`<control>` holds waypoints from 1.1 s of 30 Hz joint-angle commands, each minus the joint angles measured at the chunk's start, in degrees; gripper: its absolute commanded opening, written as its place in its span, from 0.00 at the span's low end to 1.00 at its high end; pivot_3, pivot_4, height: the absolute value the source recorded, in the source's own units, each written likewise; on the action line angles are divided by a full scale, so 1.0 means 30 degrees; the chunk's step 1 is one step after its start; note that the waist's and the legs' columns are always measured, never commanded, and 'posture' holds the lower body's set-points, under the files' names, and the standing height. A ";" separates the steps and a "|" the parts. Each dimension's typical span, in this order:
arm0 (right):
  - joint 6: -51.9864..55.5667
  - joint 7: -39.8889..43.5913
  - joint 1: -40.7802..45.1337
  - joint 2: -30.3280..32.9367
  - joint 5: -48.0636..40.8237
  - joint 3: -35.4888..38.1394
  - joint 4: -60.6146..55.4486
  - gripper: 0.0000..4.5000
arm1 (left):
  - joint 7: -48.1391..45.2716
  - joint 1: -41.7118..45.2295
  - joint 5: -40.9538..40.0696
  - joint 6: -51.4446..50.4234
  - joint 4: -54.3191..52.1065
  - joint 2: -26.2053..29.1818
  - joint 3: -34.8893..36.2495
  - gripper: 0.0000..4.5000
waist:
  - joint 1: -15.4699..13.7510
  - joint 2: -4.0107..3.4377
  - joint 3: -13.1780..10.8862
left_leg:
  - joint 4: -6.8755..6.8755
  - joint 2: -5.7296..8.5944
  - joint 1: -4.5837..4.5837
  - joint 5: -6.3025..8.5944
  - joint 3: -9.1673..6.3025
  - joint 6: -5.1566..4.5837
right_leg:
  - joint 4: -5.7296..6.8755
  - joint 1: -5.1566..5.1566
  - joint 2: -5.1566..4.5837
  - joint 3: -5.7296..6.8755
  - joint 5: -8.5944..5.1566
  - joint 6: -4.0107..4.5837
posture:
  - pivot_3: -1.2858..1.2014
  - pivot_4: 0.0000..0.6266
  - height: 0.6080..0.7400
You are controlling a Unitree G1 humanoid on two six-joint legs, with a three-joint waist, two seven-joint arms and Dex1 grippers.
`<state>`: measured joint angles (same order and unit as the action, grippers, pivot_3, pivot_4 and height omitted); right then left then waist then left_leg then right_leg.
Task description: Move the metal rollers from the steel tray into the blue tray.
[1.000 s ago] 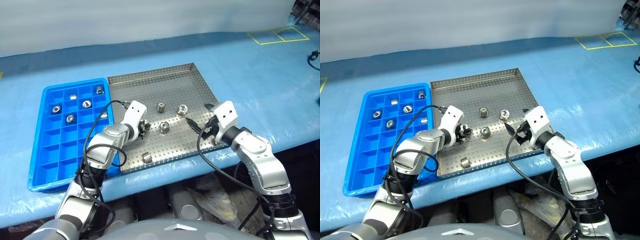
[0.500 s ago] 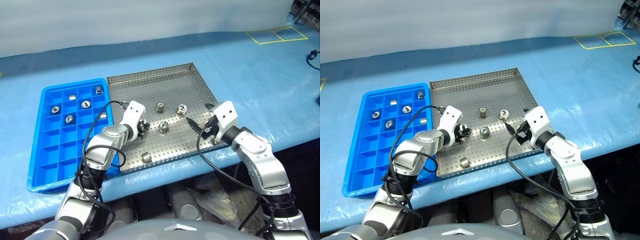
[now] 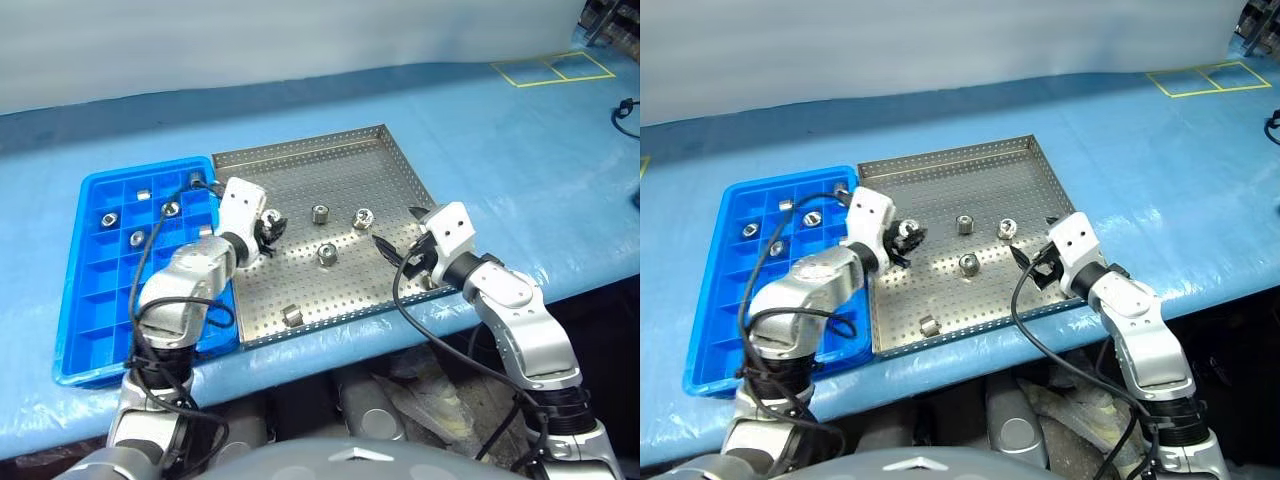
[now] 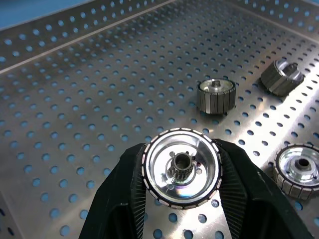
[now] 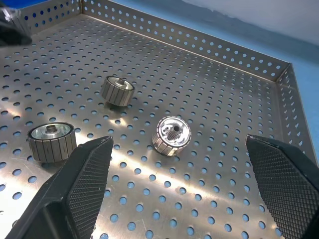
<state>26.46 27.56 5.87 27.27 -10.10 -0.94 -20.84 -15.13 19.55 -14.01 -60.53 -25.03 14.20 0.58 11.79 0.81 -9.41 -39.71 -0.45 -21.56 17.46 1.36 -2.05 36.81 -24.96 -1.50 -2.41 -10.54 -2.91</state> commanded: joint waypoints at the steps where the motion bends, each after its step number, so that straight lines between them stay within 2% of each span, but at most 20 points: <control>1: -0.0481 0.0196 0.0380 -0.0061 -0.0024 -0.0044 -0.0263 1.00 | -0.0168 -0.0927 -0.0444 -0.1252 -0.2944 0.1680 0.2465 0.38 | 0.0035 0.0000 0.0000 | 0.0000 -0.0005 -0.0001 0.0000 0.0003 0.0001 | 0.0005 -0.0007 0.0004 -0.0005 0.0000 0.0000 | 0.42 0.24 1.00; 6: -0.0551 0.0649 0.0766 -0.0102 -0.0102 -0.0418 0.0088 1.00 | 0.0497 -0.3306 0.0454 -0.2863 -0.5157 0.4482 0.5748 0.38 | -0.0154 0.0019 -0.0010 | 0.0003 -0.0011 -0.0005 -0.0003 0.0009 0.0005 | 0.0022 -0.0030 0.0014 -0.0012 -0.0029 -0.0035 | 0.45 0.24 1.00; 9: -0.0624 0.1054 0.1042 -0.0174 -0.0141 -0.0765 0.0366 1.00 | 0.0781 -0.4712 0.0806 -0.3604 -0.6120 0.5202 0.7841 0.38 | -0.0483 0.0043 -0.0009 | 0.0001 -0.0004 -0.0009 0.0000 0.0011 0.0000 | 0.0007 -0.0029 -0.0002 -0.0009 -0.0029 -0.0041 | 0.46 0.24 1.00; 12: -0.0734 0.1273 0.1356 -0.0289 -0.0095 -0.1001 0.0707 1.00 | 0.0986 -0.5581 0.1028 -0.3981 -0.6598 0.5260 0.8713 0.38 | -0.0968 0.0057 -0.0009 | 0.0002 -0.0005 -0.0015 0.0002 0.0012 0.0000 | 0.0005 -0.0044 -0.0008 -0.0003 -0.0002 0.0008 | 0.47 0.24 1.00; 22: -0.1058 0.1599 0.2021 -0.0580 0.0011 -0.1411 0.1431 1.00 | 0.2477 -0.6702 0.1886 -0.3545 -0.5540 0.3741 0.8540 0.38 | -0.2521 0.0115 0.0023 | 0.0002 -0.0005 -0.0018 0.0000 0.0014 0.0007 | 0.0009 -0.0047 -0.0030 0.0016 -0.0003 0.0030 | 0.48 0.24 1.00; 33: -0.1057 0.1681 0.1834 -0.0582 0.0065 -0.1319 0.1195 1.00 | 0.3299 -0.4732 0.2571 -0.1592 -0.2231 0.3428 0.6986 0.38 | -0.2702 0.0137 0.0036 | 0.0002 -0.0003 -0.0016 -0.0002 0.0020 0.0010 | 0.0009 -0.0044 -0.0035 0.0027 -0.0001 0.0041 | 0.47 0.24 1.00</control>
<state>24.19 32.53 11.07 25.32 -9.62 -5.79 -15.71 -5.81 4.44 -7.14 -67.09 -31.84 24.73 21.93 3.68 1.22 -9.30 -39.70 -0.46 -21.61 17.45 1.42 -2.02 36.84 -25.09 -1.61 -2.33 -10.54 -2.78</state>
